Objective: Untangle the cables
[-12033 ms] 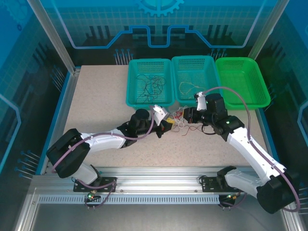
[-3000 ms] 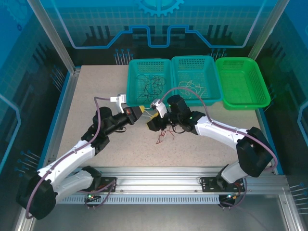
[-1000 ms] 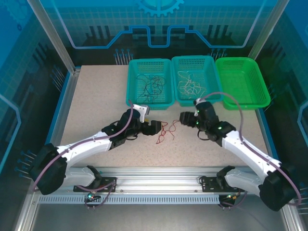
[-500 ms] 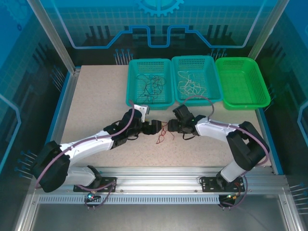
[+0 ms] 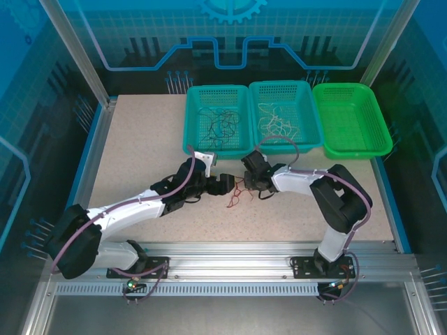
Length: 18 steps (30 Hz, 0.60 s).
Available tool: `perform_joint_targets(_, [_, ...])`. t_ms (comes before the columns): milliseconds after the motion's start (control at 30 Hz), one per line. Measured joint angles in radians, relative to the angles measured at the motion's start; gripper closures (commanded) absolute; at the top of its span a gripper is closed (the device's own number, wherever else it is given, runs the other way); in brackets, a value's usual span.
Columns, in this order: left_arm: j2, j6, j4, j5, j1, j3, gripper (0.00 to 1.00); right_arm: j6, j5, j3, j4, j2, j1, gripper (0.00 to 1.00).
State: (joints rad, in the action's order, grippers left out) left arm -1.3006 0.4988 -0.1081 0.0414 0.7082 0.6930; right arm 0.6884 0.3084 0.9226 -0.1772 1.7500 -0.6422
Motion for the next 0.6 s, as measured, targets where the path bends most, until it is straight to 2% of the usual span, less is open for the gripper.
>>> perform_joint_targets(67, [0.000,0.001,0.003,0.007,0.000,0.000,0.12,-0.020,0.003,-0.015,0.011,-0.014,-0.001,1.00])
perform_joint_targets(200, [0.000,0.040,0.020,0.039,0.002,0.000,0.12,-0.044,-0.012,-0.090,0.035,-0.111,-0.001,1.00])
perform_joint_targets(333, [-0.019,0.106,0.021,0.074,0.002,0.000,0.08,-0.074,-0.079,-0.192,0.074,-0.302,-0.001,1.00])
perform_joint_targets(467, [-0.088,0.146,0.016,0.074,0.002,0.000,0.06,-0.106,-0.177,-0.220,0.112,-0.450,-0.001,1.00])
perform_joint_targets(600, [-0.173,0.174,0.015,0.075,0.002,0.018,0.12,-0.126,-0.274,-0.225,0.147,-0.530,-0.001,1.00])
